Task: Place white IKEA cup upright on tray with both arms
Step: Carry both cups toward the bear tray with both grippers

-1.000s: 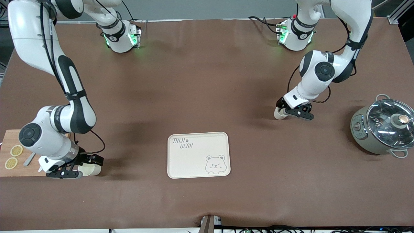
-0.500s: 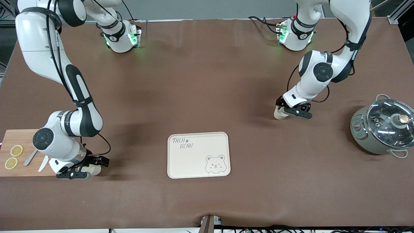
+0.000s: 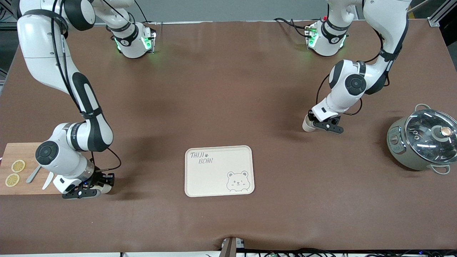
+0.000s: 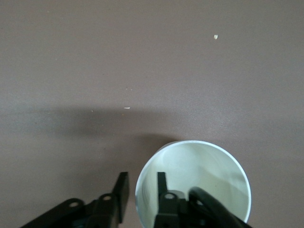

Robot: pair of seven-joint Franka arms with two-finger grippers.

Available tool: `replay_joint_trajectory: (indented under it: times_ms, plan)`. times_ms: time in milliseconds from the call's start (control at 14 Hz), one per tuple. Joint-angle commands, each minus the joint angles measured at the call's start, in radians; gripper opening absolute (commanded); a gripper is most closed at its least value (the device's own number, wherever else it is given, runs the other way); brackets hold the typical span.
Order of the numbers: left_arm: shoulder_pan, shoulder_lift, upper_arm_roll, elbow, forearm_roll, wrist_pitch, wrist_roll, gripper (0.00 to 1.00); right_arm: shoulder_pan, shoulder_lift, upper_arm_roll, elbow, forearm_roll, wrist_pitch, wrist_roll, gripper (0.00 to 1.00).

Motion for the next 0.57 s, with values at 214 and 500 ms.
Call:
replay_joint_trajectory:
  times_ms: [214, 500]
  plan:
    - [-0.044, 0.064, -0.007, 0.175, 0.006, -0.079, -0.100, 0.00, 0.012, 0.003, 0.005, 0.037, -0.012, -0.002, 0.003, 0.00]
    - [-0.184, 0.210, -0.004, 0.558, 0.008, -0.437, -0.393, 0.00, 0.068, -0.008, 0.002, 0.083, -0.003, -0.021, 0.048, 0.00]
